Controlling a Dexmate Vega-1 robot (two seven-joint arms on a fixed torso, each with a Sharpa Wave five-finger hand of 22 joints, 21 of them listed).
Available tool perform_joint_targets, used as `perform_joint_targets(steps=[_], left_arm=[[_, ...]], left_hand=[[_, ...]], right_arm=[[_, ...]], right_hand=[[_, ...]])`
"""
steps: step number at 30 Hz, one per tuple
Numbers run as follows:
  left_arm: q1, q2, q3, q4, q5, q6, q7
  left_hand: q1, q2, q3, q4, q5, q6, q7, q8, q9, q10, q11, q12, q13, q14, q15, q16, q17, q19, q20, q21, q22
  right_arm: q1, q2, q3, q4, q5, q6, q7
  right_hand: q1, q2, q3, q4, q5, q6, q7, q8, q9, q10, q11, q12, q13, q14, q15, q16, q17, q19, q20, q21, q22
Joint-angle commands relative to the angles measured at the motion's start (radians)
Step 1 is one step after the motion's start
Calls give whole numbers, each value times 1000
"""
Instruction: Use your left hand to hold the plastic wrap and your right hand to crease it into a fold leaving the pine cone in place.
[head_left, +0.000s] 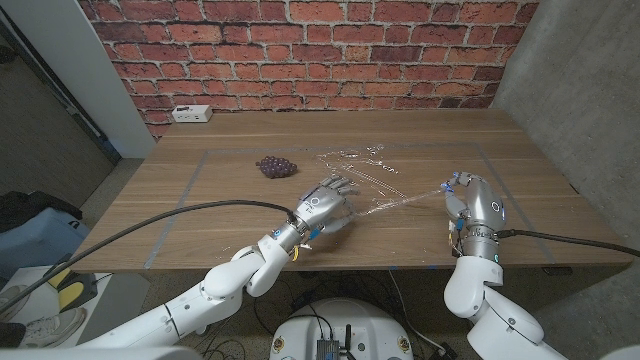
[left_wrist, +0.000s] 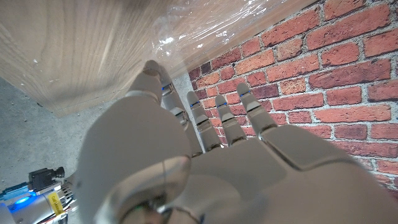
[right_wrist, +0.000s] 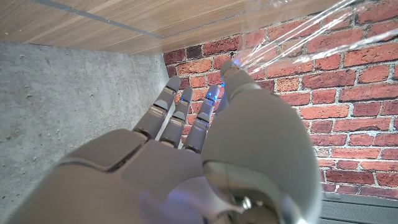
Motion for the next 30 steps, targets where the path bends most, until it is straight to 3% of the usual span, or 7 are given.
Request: perform_joint_targets(steps=[1,10,16,30], left_arm=[[15,7,-23,-50,-70,33,-15],[52,18,-58,-92,-106,57,-13],[77,11,-81,-107,-121,90,9],[109,-11,-108,-122,-111,157,80]], left_hand=[[16,50,19,5,0,-6,48,22,42,-19,30,-10,8,-27,-93,-12,2,-10,-10,4,5],[44,40,33,-16,-2,5,73,52,81,2,36,-5,12,-28,-92,-15,-4,-13,-12,5,6],[53,35,38,-20,0,11,87,64,97,9,38,-4,13,-25,-90,-15,-5,-13,-11,6,7],[62,24,45,-21,4,14,90,79,124,26,37,-1,14,-15,-93,-14,-6,-10,-10,8,7]], right_arm=[[5,0,12,13,3,30,5],[30,0,16,43,10,72,10],[81,-2,5,81,5,103,18],[160,16,-5,166,8,187,-1]], right_hand=[[-5,-4,10,0,-4,46,52,6,4,3,-2,3,5,7,-147,-5,0,-2,4,-1,-1],[-9,-4,16,-1,-8,42,51,6,4,2,-2,2,7,8,-150,-11,0,-2,3,-2,-1],[-12,-3,21,-1,-10,42,51,5,3,3,-6,2,8,9,-150,-14,0,-3,3,-3,-1],[-18,-4,31,-3,-14,39,52,5,2,4,-7,1,11,15,-153,-19,-1,-1,0,-3,-1]])
